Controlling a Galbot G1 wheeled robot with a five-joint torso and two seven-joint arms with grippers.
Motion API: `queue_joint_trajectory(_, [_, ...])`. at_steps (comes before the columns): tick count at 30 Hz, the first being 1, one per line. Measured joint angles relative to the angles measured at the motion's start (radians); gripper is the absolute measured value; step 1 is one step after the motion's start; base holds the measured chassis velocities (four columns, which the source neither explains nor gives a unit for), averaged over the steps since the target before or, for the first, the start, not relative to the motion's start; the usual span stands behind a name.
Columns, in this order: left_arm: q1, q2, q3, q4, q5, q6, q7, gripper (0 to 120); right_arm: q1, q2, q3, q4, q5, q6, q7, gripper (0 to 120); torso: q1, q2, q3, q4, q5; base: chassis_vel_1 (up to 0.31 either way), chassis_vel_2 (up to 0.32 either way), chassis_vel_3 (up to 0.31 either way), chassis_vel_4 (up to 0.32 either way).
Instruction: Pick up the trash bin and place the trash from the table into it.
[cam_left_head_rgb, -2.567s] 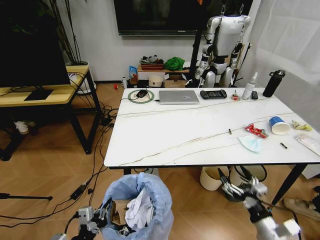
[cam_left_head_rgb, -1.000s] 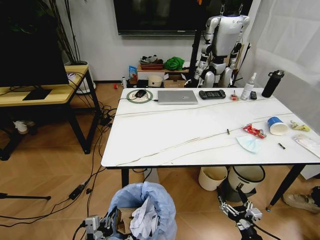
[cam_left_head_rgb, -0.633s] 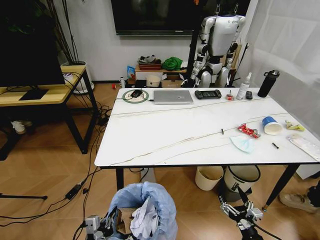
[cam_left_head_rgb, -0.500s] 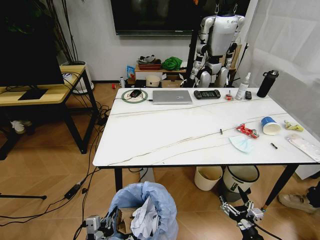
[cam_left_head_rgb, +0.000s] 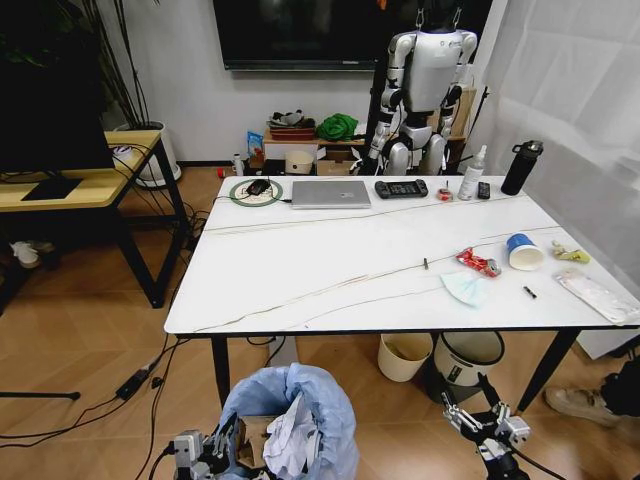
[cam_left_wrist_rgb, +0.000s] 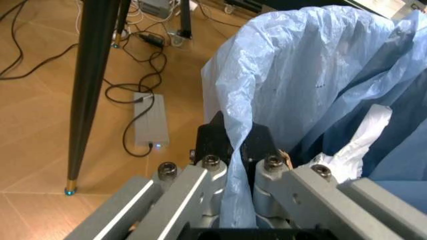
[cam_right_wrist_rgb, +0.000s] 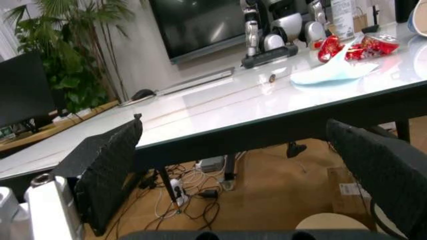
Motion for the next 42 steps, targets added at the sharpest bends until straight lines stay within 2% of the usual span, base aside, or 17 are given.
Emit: queue_joint_trajectory(42, [0.006,-0.012,0.003,-0.001,0.006,-0.004,0.001,0,-0.001,-0.015,0.008,0.001,0.027,0.005,-0.020,100,0.000,0.000,0.000,0.0000,-0.0001,-0.093,-0.091,0.094,0.093])
